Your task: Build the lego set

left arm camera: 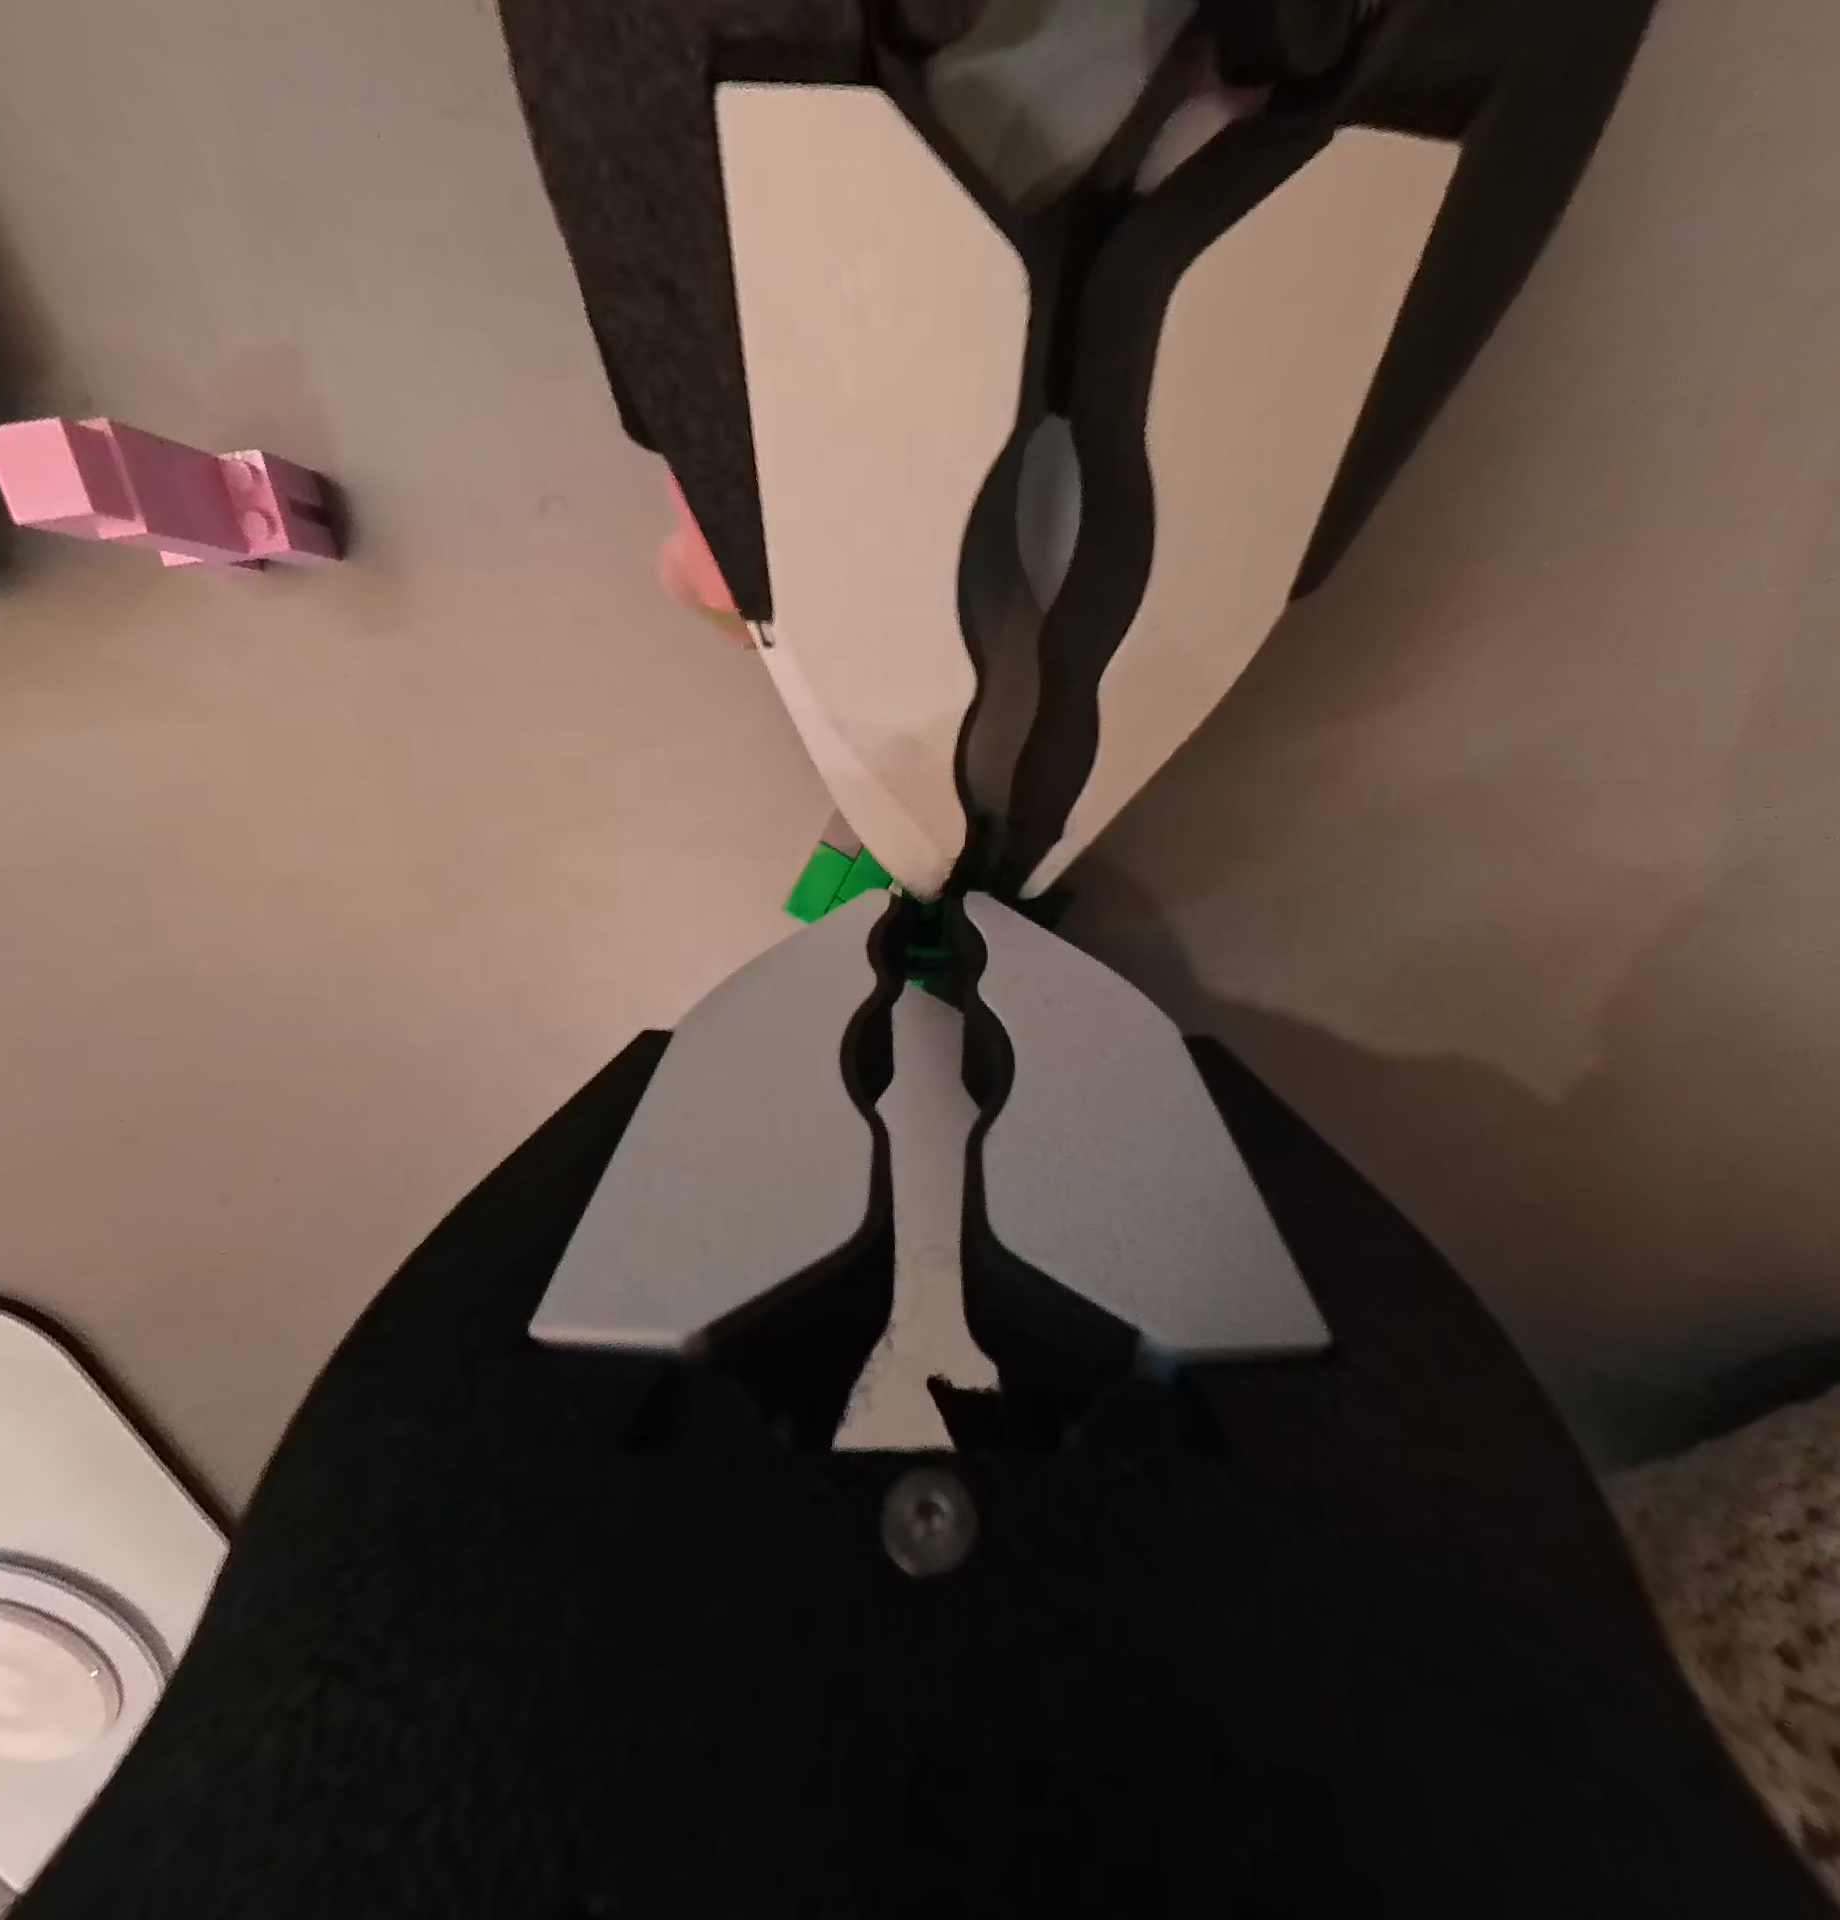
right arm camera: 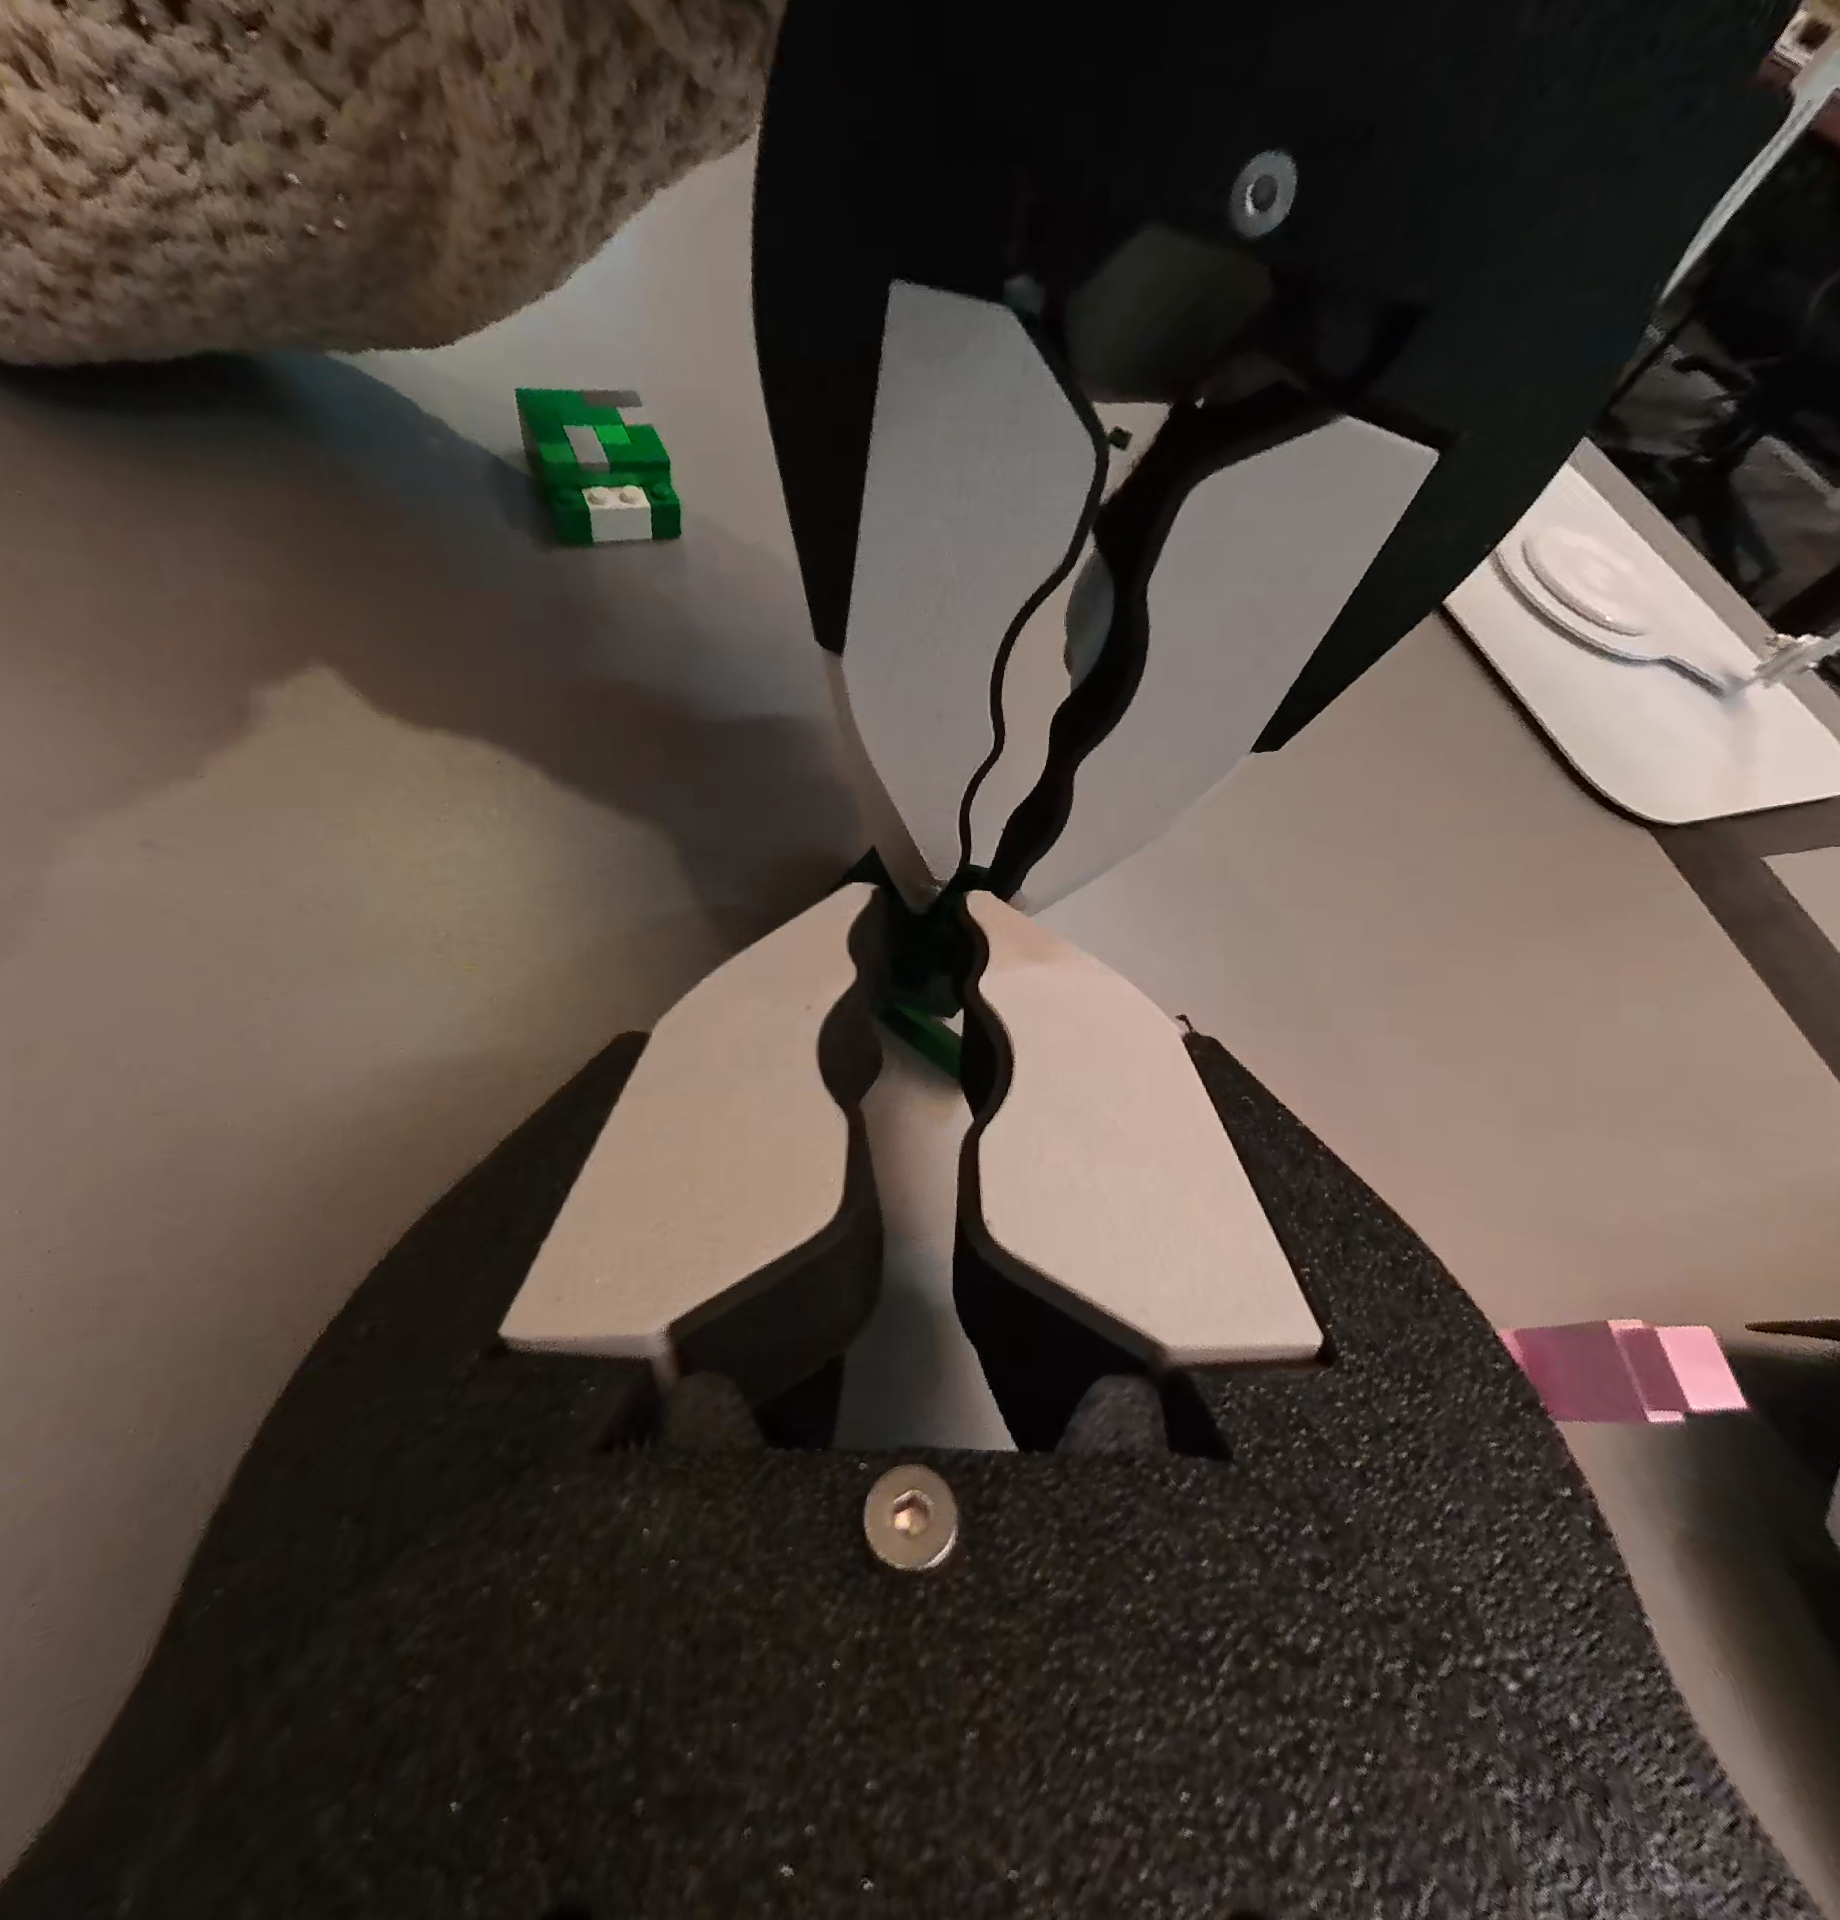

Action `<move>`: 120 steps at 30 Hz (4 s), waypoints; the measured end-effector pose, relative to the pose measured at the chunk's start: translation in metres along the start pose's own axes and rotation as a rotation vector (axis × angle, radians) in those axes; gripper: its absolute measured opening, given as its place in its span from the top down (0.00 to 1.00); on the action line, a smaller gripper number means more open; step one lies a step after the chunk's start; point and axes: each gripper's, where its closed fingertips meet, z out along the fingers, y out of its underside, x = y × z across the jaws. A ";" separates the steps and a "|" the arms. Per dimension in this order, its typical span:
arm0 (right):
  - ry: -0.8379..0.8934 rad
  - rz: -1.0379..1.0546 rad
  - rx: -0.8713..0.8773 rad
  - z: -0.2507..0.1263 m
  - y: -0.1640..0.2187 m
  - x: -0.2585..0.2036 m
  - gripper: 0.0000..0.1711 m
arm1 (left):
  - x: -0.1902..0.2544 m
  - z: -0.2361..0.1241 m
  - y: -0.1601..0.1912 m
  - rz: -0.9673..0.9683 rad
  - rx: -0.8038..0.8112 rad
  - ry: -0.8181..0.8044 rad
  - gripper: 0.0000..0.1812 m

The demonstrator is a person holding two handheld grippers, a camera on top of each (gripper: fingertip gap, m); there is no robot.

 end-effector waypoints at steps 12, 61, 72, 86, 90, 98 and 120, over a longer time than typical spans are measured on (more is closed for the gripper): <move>0.002 0.015 -0.008 -0.001 0.000 0.005 0.94 | -0.005 -0.006 0.010 -0.049 0.109 -0.061 0.86; -0.013 0.003 -0.006 -0.001 -0.005 0.010 0.94 | 0.006 -0.004 0.002 -0.042 0.330 -0.139 0.91; -0.019 -0.003 -0.004 -0.001 -0.005 0.008 0.95 | 0.005 -0.003 -0.001 -0.050 0.353 -0.109 0.94; -0.060 0.097 -0.068 -0.003 0.006 0.007 0.85 | 0.003 -0.003 0.000 0.021 0.307 -0.185 0.95; -0.064 0.079 -0.132 0.002 0.014 0.004 0.90 | 0.004 -0.003 0.000 0.039 0.285 -0.198 0.95; -0.080 0.113 -0.134 0.002 0.015 0.003 0.90 | 0.004 -0.002 0.001 0.074 0.251 -0.200 0.95; -0.018 0.035 -0.008 0.000 -0.002 0.006 0.91 | 0.004 -0.017 0.002 0.073 0.289 -0.235 0.95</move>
